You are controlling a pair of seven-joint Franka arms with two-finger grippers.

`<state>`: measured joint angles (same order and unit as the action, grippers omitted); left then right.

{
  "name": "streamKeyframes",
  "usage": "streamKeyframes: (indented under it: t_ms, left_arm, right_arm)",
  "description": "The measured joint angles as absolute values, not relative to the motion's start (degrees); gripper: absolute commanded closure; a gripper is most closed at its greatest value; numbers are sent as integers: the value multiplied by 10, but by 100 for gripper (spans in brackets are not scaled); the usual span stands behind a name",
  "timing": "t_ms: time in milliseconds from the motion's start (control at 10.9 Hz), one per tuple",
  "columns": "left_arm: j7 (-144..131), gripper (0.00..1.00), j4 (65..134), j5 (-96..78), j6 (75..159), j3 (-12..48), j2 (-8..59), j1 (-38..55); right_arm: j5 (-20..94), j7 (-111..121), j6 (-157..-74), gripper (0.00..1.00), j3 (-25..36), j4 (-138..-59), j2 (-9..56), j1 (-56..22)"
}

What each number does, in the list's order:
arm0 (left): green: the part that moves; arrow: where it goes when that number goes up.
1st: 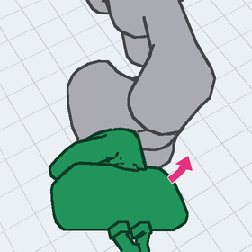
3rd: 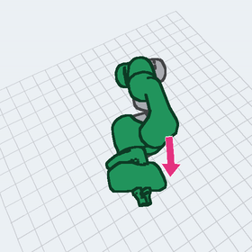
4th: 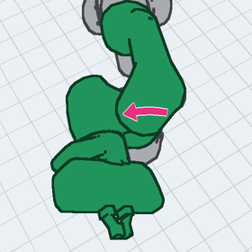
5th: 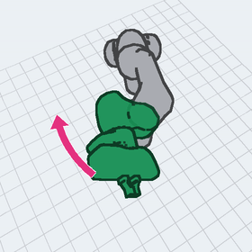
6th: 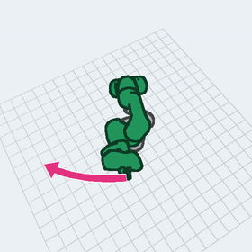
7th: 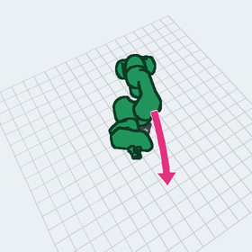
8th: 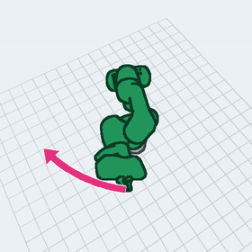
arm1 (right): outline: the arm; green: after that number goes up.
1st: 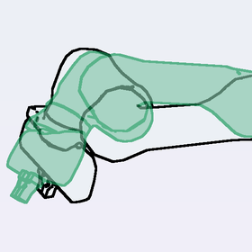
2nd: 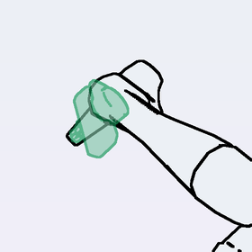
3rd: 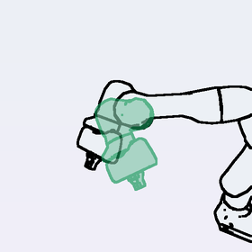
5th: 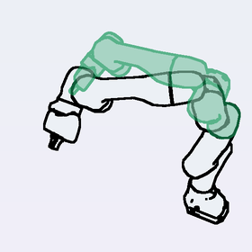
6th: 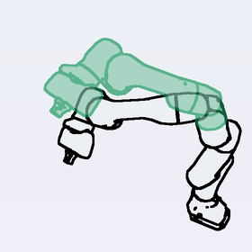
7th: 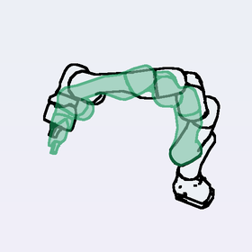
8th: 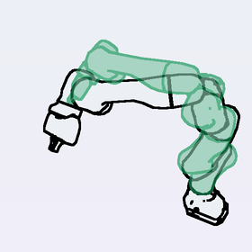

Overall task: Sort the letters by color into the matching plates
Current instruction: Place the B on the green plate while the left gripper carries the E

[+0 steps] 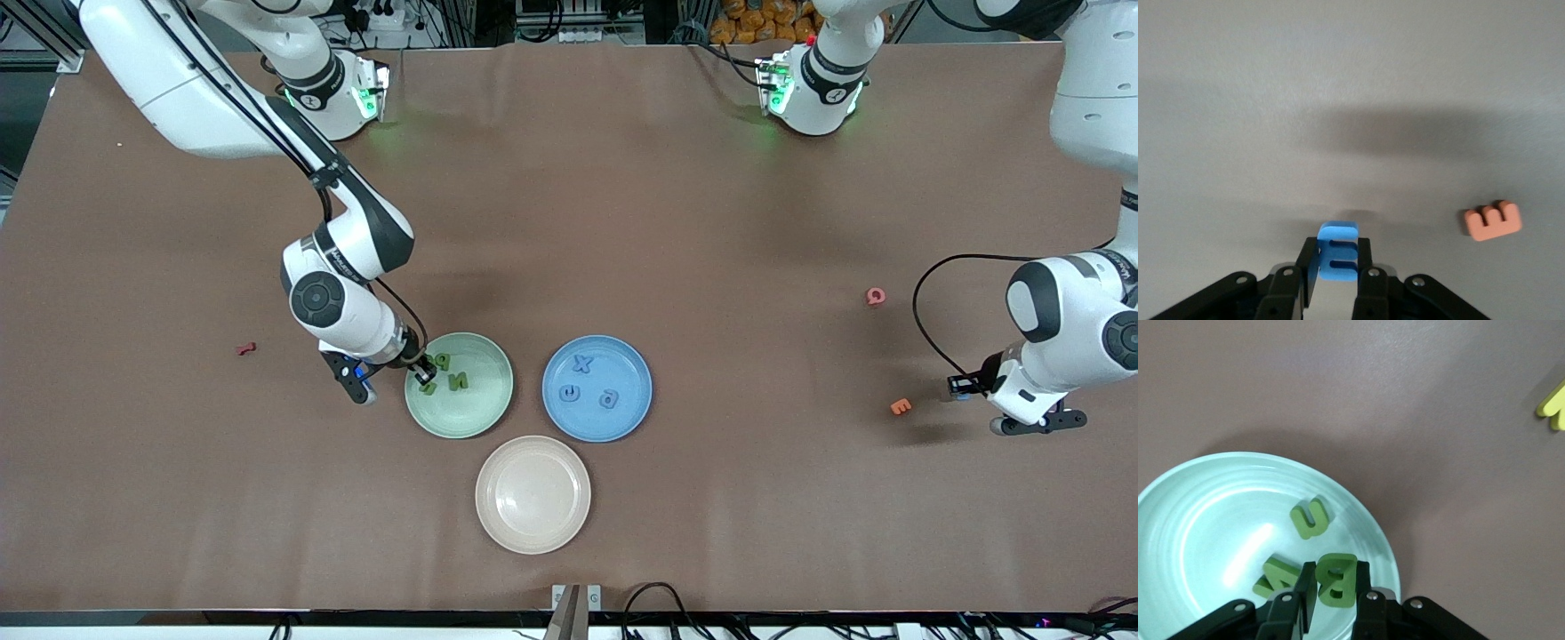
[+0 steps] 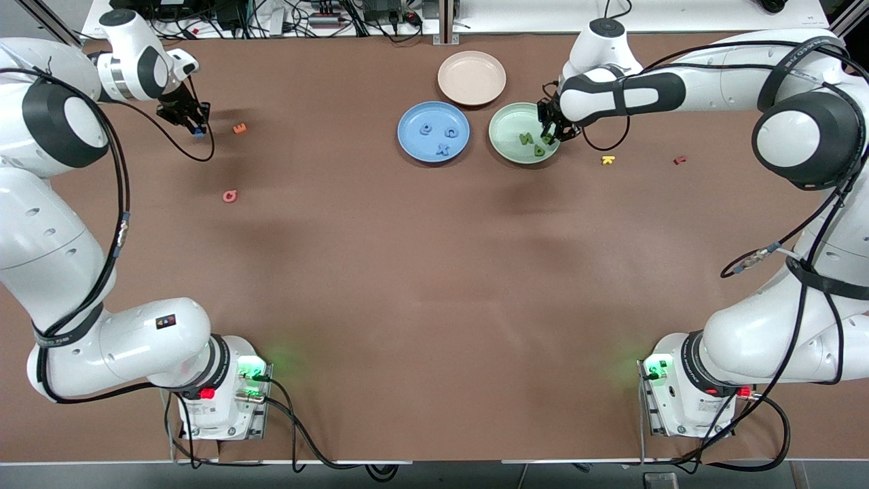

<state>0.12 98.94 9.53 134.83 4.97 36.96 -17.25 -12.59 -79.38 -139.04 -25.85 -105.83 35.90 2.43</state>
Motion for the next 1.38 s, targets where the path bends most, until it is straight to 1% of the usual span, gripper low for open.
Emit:
streamKeyframes:
  t_ms: [92, 183, 275, 367, 642, 733, 825, 1008, 1283, 1375]
  left_arm:
    - [-7, 100, 989, 95, 1348, 54, 363, -172]
    - [-23, 100, 989, 95, 1343, 63, 357, -171]
    - [-40, 100, 989, 95, 1333, 75, 351, -170]
    - [-62, 100, 989, 95, 1318, 90, 342, -169]
    - [-174, 100, 989, 95, 1280, 150, 322, -164]
    - [-216, 100, 989, 95, 1272, 172, 321, -161]
    - [-258, 100, 989, 95, 1265, 189, 319, -154]
    - [-335, 100, 989, 95, 1253, 202, 317, -121]
    - [-433, 100, 990, 95, 1248, 204, 317, -61]
    - [-465, 100, 990, 95, 1248, 204, 317, -41]
  right_arm:
    - [-126, -810, -1391, 40, -258, -1049, 365, 22]
    - [-126, -822, -1391, 29, -258, -1043, 368, 19]
    - [-126, -828, -1391, 23, -258, -1040, 369, 18]
    - [-126, -829, -1391, 18, -258, -1039, 369, 17]
    - [-126, -831, -1391, 18, -258, -1038, 369, 17]
    - [-126, -831, -1391, 15, -259, -1036, 369, 17]
    - [-126, -831, -1391, 14, -259, -1032, 368, 17]
    - [-126, -831, -1389, 13, -260, -1024, 358, 17]
    - [-127, -830, -1358, 4, -265, -1018, 320, 11]
    - [-127, -830, -1345, 3, -266, -1017, 303, 8]
